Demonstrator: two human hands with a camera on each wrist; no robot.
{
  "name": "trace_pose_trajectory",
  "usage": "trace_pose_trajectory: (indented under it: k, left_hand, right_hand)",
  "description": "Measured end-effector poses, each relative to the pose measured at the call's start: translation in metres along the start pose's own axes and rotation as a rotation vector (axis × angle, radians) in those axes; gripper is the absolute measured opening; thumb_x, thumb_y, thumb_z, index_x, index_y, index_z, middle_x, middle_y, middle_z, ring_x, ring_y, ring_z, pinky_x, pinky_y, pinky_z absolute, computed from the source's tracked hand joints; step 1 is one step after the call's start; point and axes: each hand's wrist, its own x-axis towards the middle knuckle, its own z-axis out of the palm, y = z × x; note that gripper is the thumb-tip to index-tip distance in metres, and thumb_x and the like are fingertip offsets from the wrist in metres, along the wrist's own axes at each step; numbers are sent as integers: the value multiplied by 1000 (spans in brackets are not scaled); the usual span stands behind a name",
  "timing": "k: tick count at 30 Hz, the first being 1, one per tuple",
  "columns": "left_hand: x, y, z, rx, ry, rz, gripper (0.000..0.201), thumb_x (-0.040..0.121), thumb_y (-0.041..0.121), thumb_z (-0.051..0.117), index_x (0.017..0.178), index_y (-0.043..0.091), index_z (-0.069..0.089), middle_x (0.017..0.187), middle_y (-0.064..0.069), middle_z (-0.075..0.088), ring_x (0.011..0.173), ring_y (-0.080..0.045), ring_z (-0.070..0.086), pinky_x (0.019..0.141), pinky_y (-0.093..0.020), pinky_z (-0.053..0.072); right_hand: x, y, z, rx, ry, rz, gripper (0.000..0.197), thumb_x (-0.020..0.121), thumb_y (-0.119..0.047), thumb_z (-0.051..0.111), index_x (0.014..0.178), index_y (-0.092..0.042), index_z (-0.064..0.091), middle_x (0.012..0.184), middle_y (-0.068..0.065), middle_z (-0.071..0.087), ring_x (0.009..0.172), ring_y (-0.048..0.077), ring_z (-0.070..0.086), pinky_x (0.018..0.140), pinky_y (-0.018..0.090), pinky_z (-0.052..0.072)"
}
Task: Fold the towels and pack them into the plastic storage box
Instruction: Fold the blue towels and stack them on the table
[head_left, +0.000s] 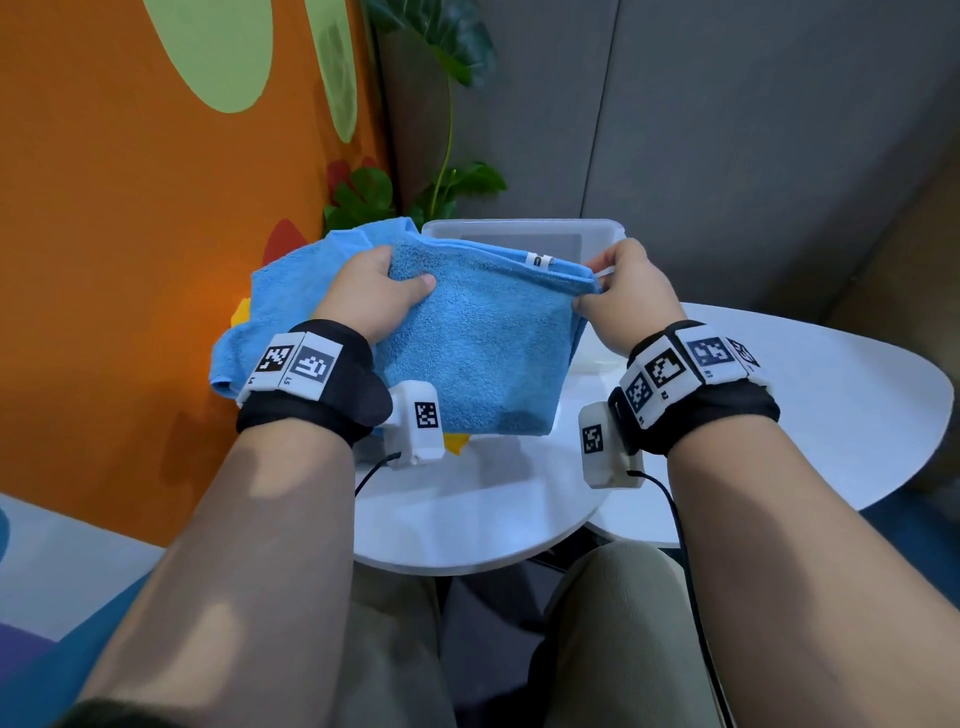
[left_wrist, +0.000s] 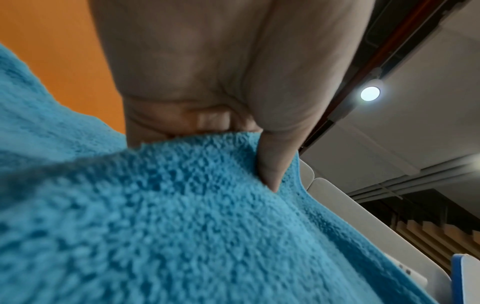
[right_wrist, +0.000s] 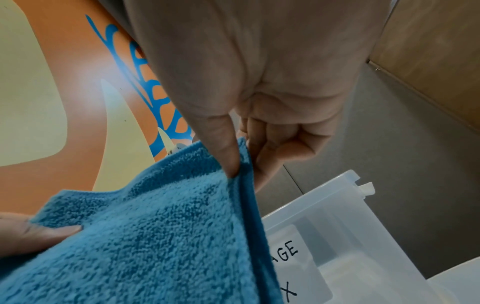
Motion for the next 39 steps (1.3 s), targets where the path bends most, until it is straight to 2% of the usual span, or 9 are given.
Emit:
trace_pose_trajectory:
  k: [2,6,8,11,15,22,27,31,39]
  left_hand:
    - [-1,1,1,15,58,-27,29,82,28,70,108,20,61,109,0,68,98,-21,66,92,-44,53]
    - [-7,13,1,269,270,-43,52,77,28,76,116,18,43,114,-3,47,97,-22,51,80,-32,41]
    - [-14,26,4,318,311,-7,45,77,26,75,107,16,43,100,1,46,91,-21,48,73,-30,37]
    - [-19,39,14,299,90,81,24,82,31,72,80,19,51,73,6,52,72,-16,54,59,-27,37]
    - [-26,42,30,157,-254,57,19,91,34,62,76,22,59,74,6,69,66,-8,64,55,-22,39]
    - [-23,38,31,10,-111,71,23,90,31,64,75,15,65,78,0,70,67,-8,65,43,-12,37]
    - [-23,36,30,-1,-74,68,29,84,37,71,67,14,64,69,0,69,57,-7,64,42,-5,35]
    - [-25,39,30,-29,-66,50,26,89,23,67,66,12,62,64,-3,65,53,-8,61,41,-6,34]
    - [-26,43,27,24,-96,80,28,88,10,64,61,13,58,61,-6,65,46,-5,60,40,-6,35]
  right_hand:
    - [-1,0,-1,29,-2,-26,18,88,-9,51,99,-21,42,86,-1,57,66,7,49,51,22,34]
    - [-3,-5,1,74,17,-70,14,89,-15,53,100,-20,48,76,-11,49,65,0,46,53,18,33]
    - [-3,-9,4,89,21,-68,14,88,-18,55,100,-21,51,75,-12,50,66,1,48,54,17,34]
    - [-2,-15,13,129,2,-67,15,85,-21,60,99,-22,52,79,-8,58,76,11,57,61,23,44]
    - [-2,-23,23,187,-53,-97,18,80,-29,70,92,-26,56,90,-1,67,87,16,65,82,41,55]
    - [-5,-30,21,277,-150,-146,15,85,-9,62,91,-23,64,84,2,69,78,16,65,84,43,55]
    - [-8,-33,20,331,-176,-169,15,82,-13,70,90,-23,62,74,-6,64,72,11,62,76,35,55]
    - [-8,-34,21,328,-179,-183,18,79,-17,75,82,-28,62,75,-8,67,70,6,64,76,26,54]
    - [-6,-34,23,272,-136,-174,19,77,-14,74,78,-28,60,78,-4,68,71,9,62,72,28,53]
